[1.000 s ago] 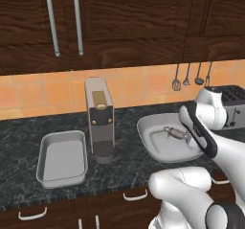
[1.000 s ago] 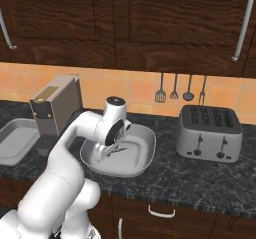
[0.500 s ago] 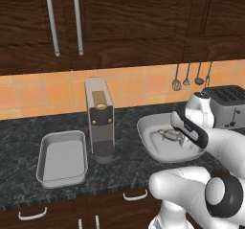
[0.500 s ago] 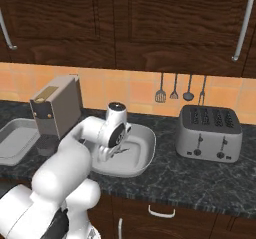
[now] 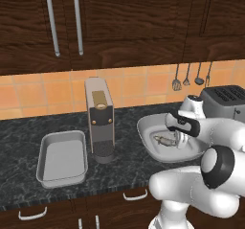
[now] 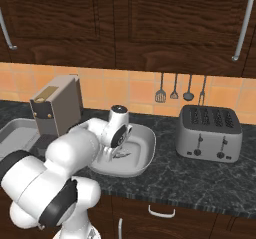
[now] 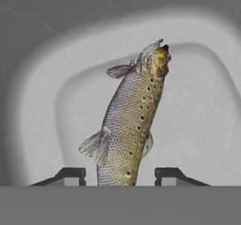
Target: Place one tomato and one fish in each tupperware on the nearby counter, to pack two identical lunches.
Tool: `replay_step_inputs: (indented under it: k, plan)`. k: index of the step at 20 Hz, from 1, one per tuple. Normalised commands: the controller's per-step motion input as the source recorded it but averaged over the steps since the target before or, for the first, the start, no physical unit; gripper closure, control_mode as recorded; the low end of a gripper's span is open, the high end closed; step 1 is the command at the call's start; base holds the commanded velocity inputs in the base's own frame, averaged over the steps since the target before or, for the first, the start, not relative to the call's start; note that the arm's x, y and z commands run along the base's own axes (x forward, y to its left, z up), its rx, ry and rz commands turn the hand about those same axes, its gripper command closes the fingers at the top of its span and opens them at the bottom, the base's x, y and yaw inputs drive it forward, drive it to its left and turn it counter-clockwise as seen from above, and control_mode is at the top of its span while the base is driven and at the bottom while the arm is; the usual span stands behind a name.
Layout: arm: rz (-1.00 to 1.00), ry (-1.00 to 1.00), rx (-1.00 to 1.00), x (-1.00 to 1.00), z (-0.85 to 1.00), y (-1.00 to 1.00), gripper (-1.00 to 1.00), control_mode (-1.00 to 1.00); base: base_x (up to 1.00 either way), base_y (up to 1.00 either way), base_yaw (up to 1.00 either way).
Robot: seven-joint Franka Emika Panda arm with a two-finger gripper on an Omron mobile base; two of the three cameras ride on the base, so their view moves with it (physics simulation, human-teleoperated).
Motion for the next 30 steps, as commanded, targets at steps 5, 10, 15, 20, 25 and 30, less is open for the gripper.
replay_step_inputs:
  k: [5,10,15,20,25,30]
  plan:
    - [0.04,-0.03,0.04,-0.11,0.53,-0.1,-1.0,-1.0,0.0,0.0,0.0]
    - [-0.02,-0.11,0.01,-0.64,0.32,0.08,-1.0,-1.0,0.0,0.0,0.0]
    - [-0.29,-0.25,0.08,-0.61,0.21,0.35,-1.0,-1.0,0.0,0.0,0.0]
    - [-0.48,-0.23,0.18,-0.57,0.24,0.56,-1.0,-1.0,0.0,0.0,0.0]
    - [-0.44,-0.02,0.09,-0.25,0.31,0.29,-1.0,-1.0,0.0,0.0,0.0]
    - [-0.33,0.04,0.07,-0.04,0.33,0.0,-1.0,-1.0,0.0,0.0,0.0]
